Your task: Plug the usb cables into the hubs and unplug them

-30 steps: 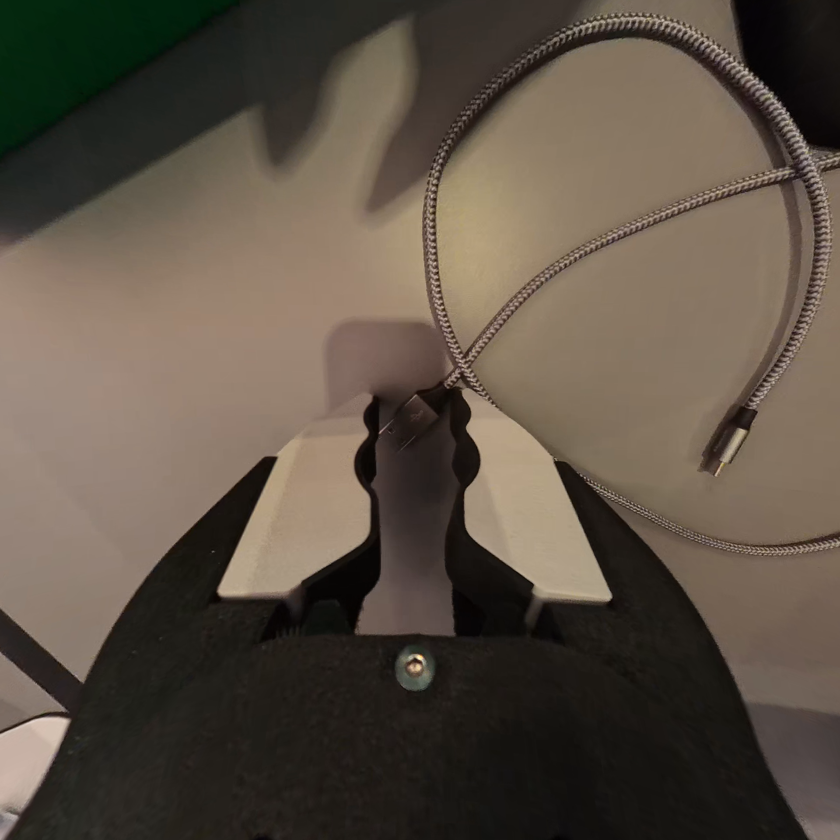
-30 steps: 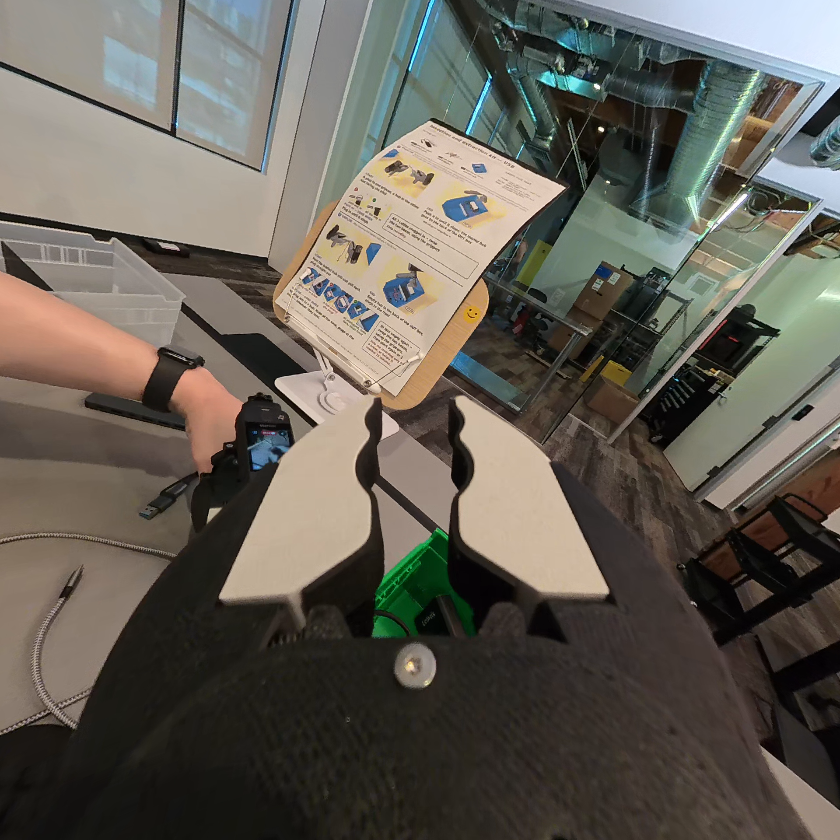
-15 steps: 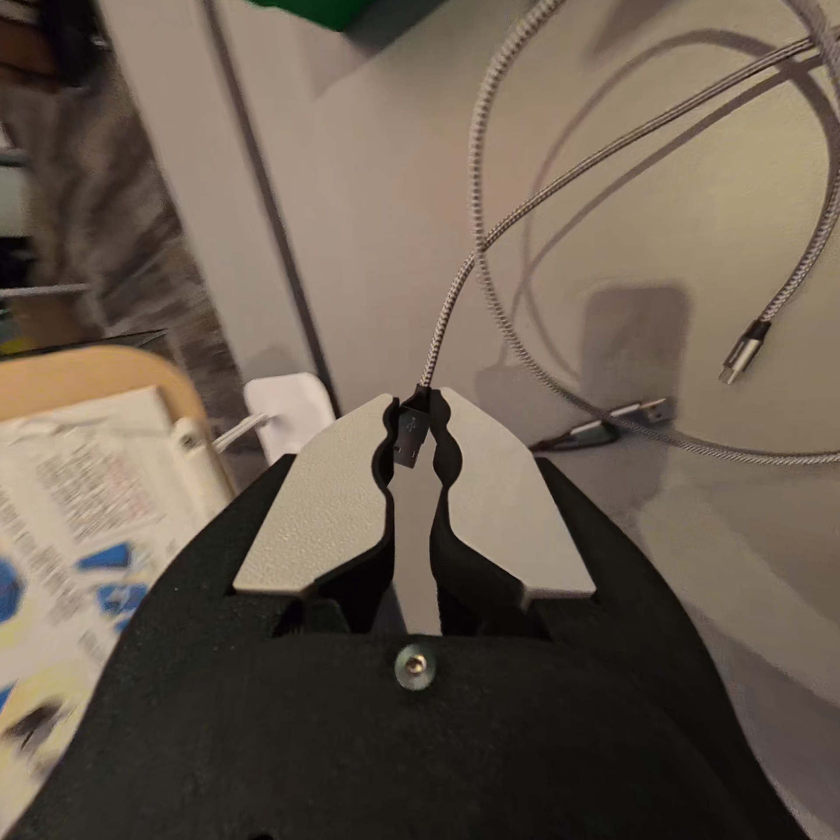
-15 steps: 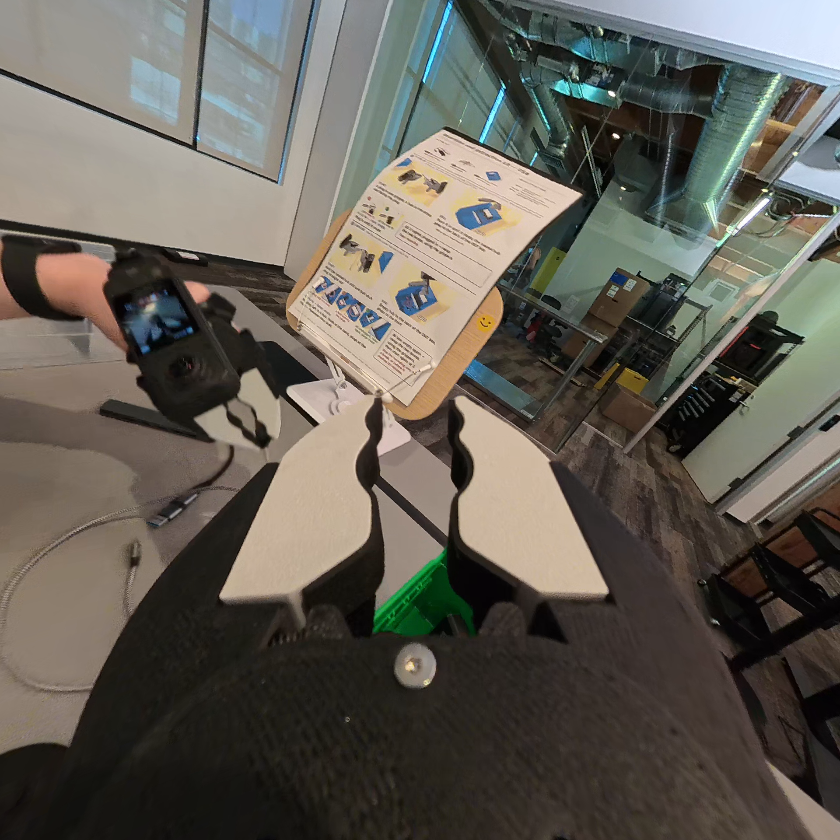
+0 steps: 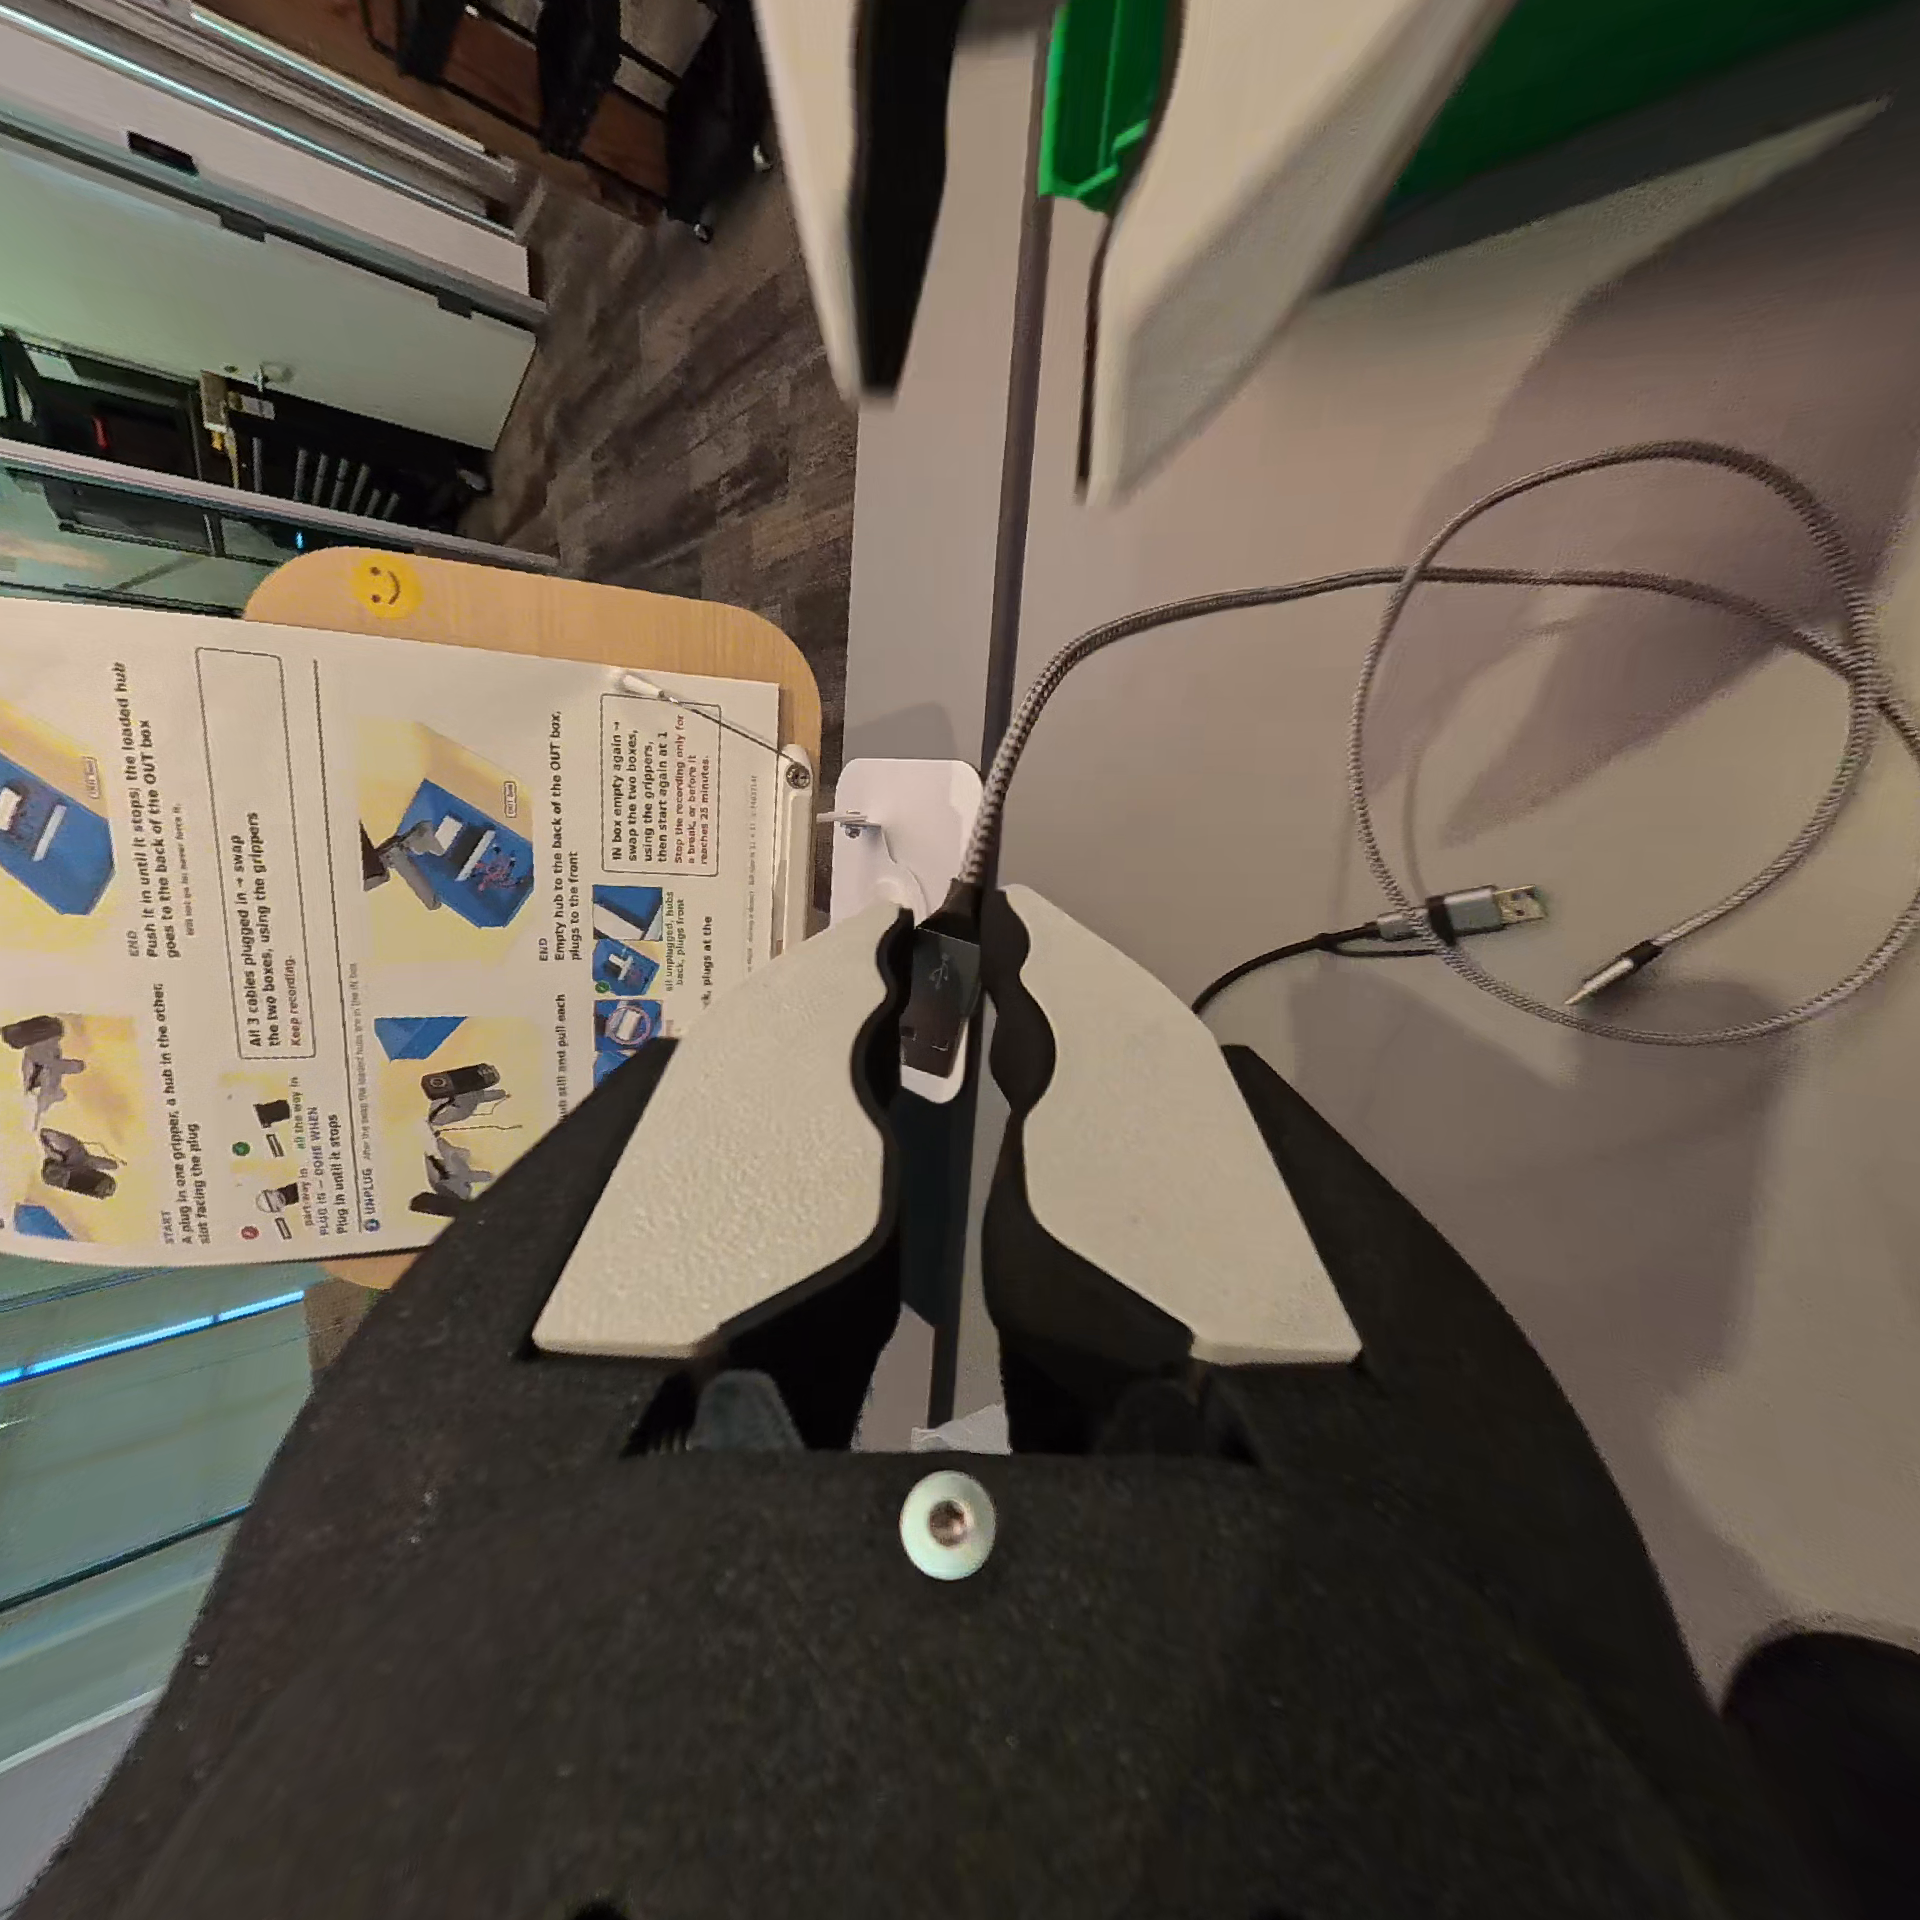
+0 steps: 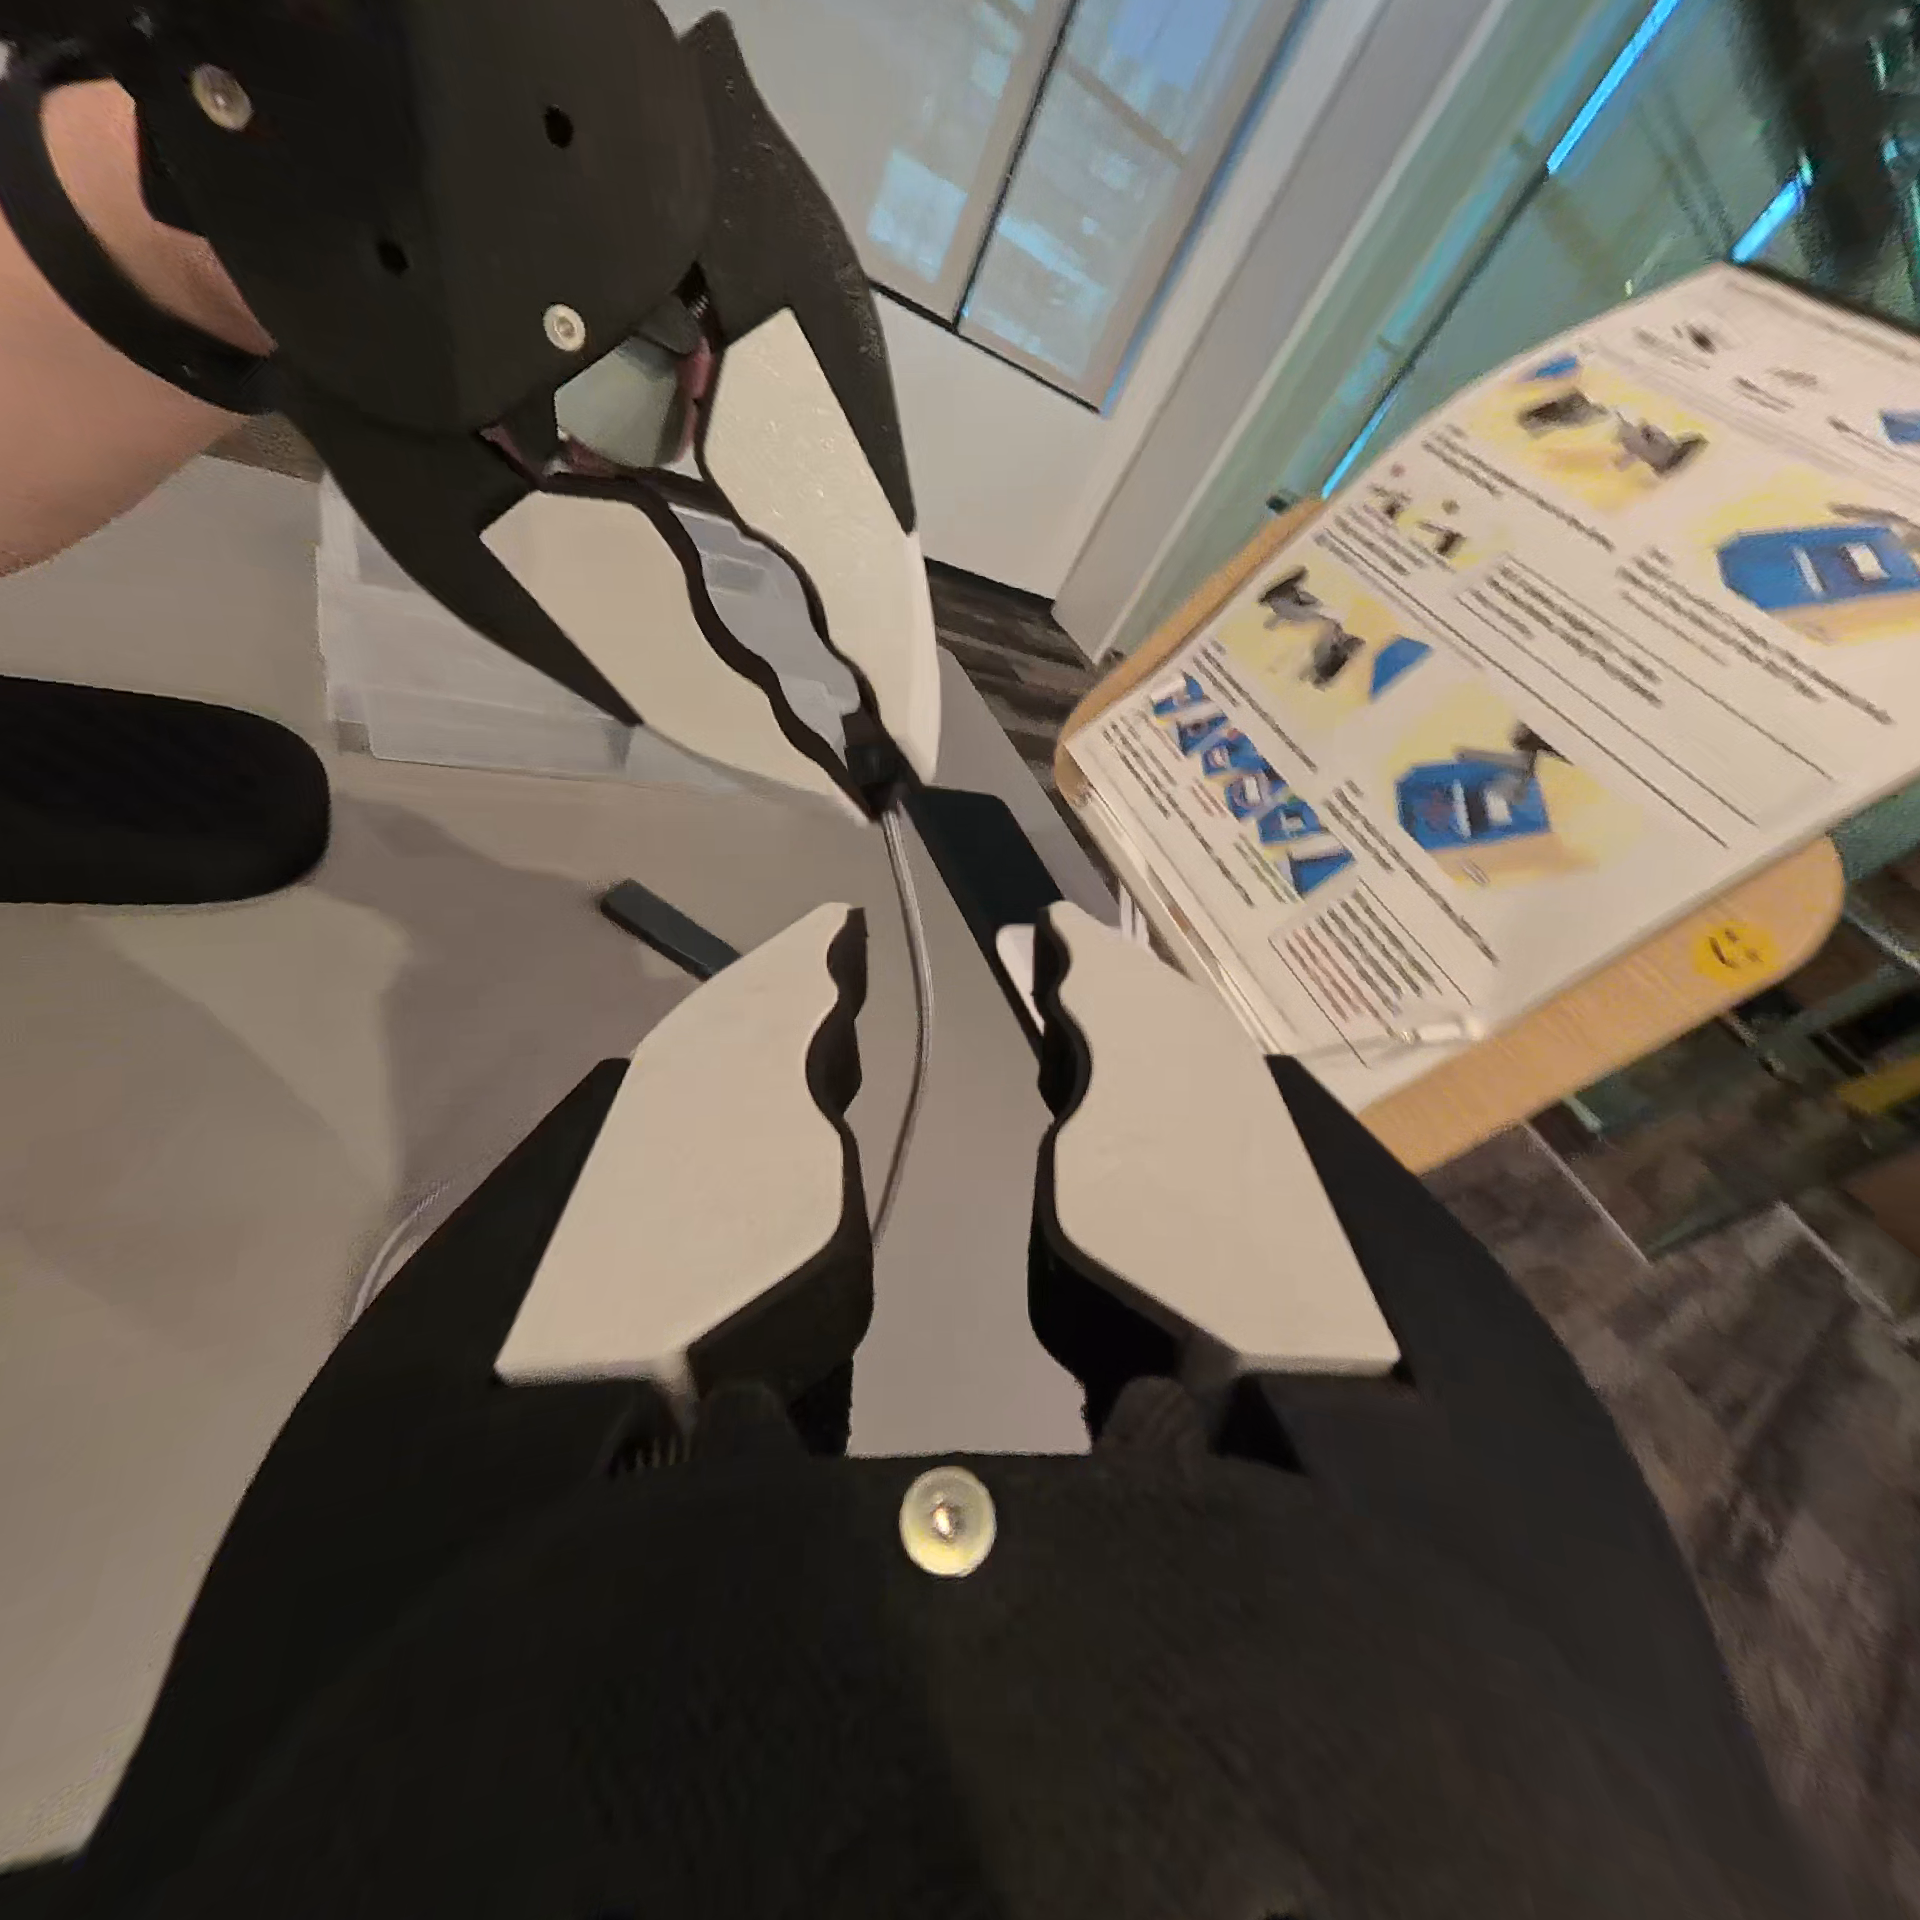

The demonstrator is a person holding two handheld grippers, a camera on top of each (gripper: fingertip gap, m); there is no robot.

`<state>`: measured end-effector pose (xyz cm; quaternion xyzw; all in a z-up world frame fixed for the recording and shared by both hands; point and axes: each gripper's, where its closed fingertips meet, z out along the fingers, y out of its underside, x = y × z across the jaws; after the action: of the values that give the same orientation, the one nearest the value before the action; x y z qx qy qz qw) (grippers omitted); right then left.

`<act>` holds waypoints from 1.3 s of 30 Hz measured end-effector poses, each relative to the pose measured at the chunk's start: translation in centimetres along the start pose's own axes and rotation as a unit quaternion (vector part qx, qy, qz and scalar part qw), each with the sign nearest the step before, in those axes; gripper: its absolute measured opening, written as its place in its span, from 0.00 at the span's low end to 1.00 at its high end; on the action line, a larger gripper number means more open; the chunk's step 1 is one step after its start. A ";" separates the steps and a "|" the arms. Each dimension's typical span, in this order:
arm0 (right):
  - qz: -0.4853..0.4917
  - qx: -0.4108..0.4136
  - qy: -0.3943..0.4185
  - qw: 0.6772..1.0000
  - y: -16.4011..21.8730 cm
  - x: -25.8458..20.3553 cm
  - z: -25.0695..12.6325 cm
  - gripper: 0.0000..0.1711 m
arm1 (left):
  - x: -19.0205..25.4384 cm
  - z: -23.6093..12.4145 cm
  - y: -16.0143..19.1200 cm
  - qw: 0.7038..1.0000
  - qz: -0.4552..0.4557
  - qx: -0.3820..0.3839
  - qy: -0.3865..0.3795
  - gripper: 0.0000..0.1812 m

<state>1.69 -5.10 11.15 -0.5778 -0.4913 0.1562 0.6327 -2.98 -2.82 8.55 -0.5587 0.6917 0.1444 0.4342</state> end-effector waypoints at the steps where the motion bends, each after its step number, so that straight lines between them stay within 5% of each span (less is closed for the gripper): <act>1: -0.008 0.009 -0.007 1.000 -0.3 -0.6 1.0 0.18 | 0.2 -0.3 0.0 1.000 -0.003 0.003 -0.002 0.07; 6: -0.053 -0.027 -0.037 0.998 0.6 -3.1 4.2 0.18 | 1.1 -1.3 0.5 0.999 -0.025 0.023 0.000 0.07; 10: -0.070 -0.050 -0.034 0.996 1.3 -3.4 5.2 0.12 | 1.9 -1.7 0.4 0.997 -0.045 0.056 0.017 0.07; 11: -0.074 -0.046 -0.043 0.995 1.1 -3.8 5.2 0.03 | 2.0 -1.6 0.5 0.997 -0.050 0.061 0.019 0.07; 16: -0.089 -0.074 -0.042 0.992 1.6 -4.1 5.7 0.02 | 2.3 -1.0 1.1 0.989 -0.105 0.105 0.029 0.07; 25: -0.117 -0.078 -0.033 0.989 2.7 -3.9 6.5 0.02 | -0.2 -1.9 4.6 0.919 -0.311 0.231 0.067 0.17; 32: -0.003 0.102 -0.217 0.971 -0.7 -7.4 4.0 0.02 | -2.4 -7.6 6.7 0.879 -0.359 0.310 0.056 0.22; 39: 0.094 0.257 -0.443 0.854 -3.9 -11.5 -0.1 0.02 | -2.4 -11.6 6.6 0.860 -0.349 0.366 0.075 0.20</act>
<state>-5.09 -15.12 9.55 -0.3075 -0.6049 0.5755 0.4564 -14.03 -7.00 15.27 -0.5736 0.4849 -0.3223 0.5762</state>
